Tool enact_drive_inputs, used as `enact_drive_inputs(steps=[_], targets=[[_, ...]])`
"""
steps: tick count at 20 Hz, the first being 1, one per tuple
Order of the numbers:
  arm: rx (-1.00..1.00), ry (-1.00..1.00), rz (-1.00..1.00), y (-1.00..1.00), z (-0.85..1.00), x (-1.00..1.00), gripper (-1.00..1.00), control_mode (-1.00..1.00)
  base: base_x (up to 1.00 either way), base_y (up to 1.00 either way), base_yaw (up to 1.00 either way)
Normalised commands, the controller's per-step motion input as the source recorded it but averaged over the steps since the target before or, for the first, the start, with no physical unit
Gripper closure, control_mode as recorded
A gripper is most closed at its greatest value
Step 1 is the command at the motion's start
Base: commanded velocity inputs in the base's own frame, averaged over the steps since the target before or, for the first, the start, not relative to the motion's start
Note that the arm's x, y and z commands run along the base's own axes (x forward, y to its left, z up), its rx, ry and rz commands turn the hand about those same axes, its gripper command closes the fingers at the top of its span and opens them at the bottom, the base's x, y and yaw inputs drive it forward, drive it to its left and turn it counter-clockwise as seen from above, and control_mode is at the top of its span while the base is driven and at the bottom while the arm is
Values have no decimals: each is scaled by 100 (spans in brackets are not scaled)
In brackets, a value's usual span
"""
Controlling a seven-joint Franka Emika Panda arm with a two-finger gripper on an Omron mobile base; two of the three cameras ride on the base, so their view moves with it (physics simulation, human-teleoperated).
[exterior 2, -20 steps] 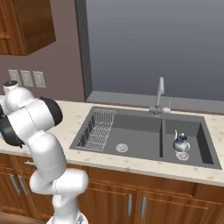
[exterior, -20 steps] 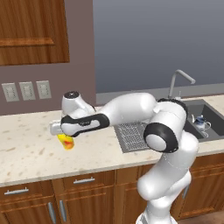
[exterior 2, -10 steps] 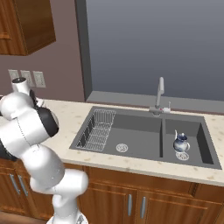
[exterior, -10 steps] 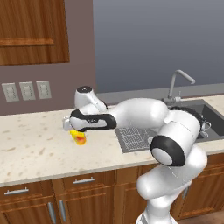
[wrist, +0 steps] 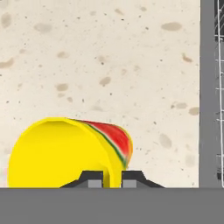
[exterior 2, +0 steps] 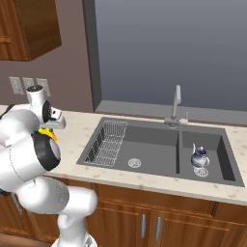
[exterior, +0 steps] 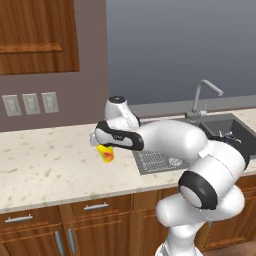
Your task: Place the cup in the left basin and the teapot in the right basin of the sink.
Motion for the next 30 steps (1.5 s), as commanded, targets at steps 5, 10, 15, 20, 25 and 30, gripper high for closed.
enact_drive_inputs(steps=[5,10,15,20,25,30], targets=[[0,-1,0,-56,1,-3,100,-100,0,0,0],[0,-3,0,-58,9,-4,100,-100,0,0,0],[-2,-5,0,-58,15,-2,100,-100,0,0,0],[0,-4,0,-58,12,0,100,-100,0,0,0],[0,-1,0,-51,1,0,100,-100,0,0,0],[0,0,0,-46,0,0,100,-100,0,0,0]])
